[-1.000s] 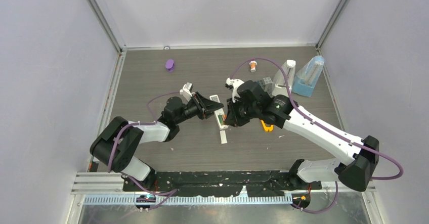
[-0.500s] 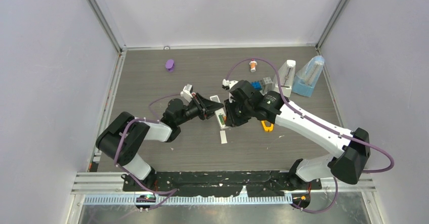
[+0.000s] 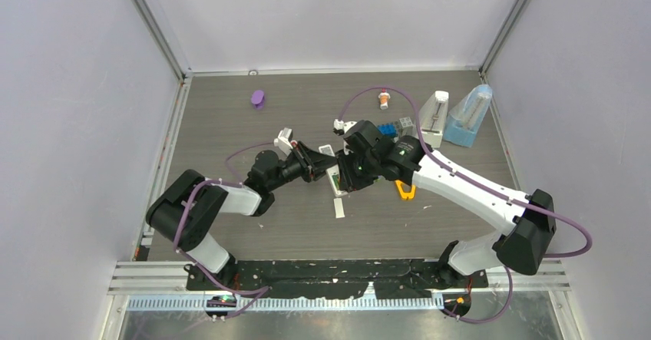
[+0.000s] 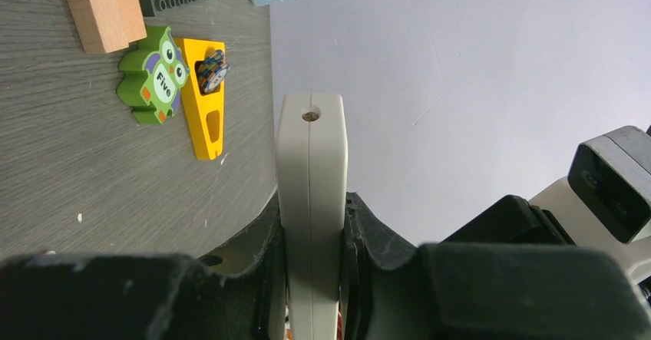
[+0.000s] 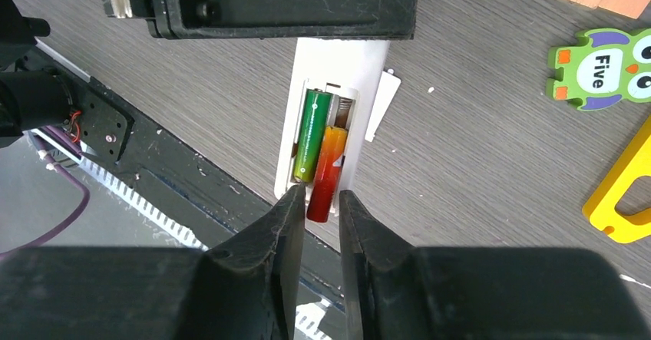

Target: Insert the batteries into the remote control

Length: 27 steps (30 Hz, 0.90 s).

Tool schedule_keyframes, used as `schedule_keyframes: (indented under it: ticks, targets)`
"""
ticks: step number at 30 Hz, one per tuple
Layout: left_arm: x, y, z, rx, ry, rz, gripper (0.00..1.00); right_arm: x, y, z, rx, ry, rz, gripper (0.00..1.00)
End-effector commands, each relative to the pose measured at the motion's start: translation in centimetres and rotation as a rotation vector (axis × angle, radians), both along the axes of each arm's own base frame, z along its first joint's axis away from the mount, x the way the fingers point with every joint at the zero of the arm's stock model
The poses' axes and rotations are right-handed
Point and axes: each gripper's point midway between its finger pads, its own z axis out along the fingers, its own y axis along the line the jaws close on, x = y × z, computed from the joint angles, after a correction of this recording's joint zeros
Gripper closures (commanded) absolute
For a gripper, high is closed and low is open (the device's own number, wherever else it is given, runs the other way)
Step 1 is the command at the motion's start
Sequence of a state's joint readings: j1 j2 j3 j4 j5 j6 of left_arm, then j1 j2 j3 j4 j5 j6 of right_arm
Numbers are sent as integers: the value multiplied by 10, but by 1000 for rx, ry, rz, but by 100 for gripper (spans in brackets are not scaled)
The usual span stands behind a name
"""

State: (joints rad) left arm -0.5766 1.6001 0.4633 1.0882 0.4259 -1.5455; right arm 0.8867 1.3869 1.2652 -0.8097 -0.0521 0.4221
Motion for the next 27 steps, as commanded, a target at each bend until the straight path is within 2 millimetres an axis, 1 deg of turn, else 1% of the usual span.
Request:
schedule_keyframes:
  ticks: [1,4,6,8,10,11,12,13,14,15,16,17,18,19,20,21,22,23,24,25,27]
  targets:
    - [1,-1,20,-42,-83,6,100,6,4,10,9,-29,-23,71]
    - [0,-1,19,-42,-80,8,100,8,2,13,13,-35,-44,67]
    - [0,-2,19,-44,-74,6,100,8,3,18,35,-43,-58,64]
    - [0,-1,18,-51,-56,7,100,14,0,25,53,-77,-100,60]
    - [0,-1,18,-68,-24,7,100,16,-3,33,77,-100,-136,50]
    - [-1,-1,18,-79,-2,6,100,15,-5,39,98,-110,-152,48]
    - [-1,-1,18,-90,14,7,100,16,-6,40,109,-120,-165,44]
    - [-1,-1,20,-108,22,6,100,15,-10,42,125,-127,-183,42]
    - [-2,-1,23,-125,28,6,100,16,-9,47,150,-139,-190,37]
    - [-2,-1,26,-146,34,4,100,14,-14,50,173,-146,-212,35]
    - [-2,0,30,-168,40,6,100,14,-13,54,201,-158,-224,30]
    - [-3,1,35,-197,55,6,100,10,-18,53,229,-153,-250,28]
    - [-3,1,40,-224,58,5,100,9,-18,66,293,-179,-262,24]
    - [-4,1,44,-250,68,6,100,5,-21,55,309,-151,-291,22]
    - [-5,1,50,-276,77,4,100,5,-19,70,399,-182,-300,21]
    - [-5,1,56,-303,84,3,100,1,-20,56,420,-150,-328,20]
    - [-6,1,61,-323,96,2,100,1,-19,73,511,-180,-334,20]
    - [-7,0,66,-344,109,-2,100,-1,-20,63,535,-156,-360,20]
    - [-8,-1,71,-363,118,-4,100,-1,-18,77,612,-170,-374,20]
    - [-9,-2,75,-378,130,-9,100,1,-19,74,628,-175,-387,20]
    - [-12,-6,81,-399,159,-22,100,1,-22,77,651,-180,-407,20]
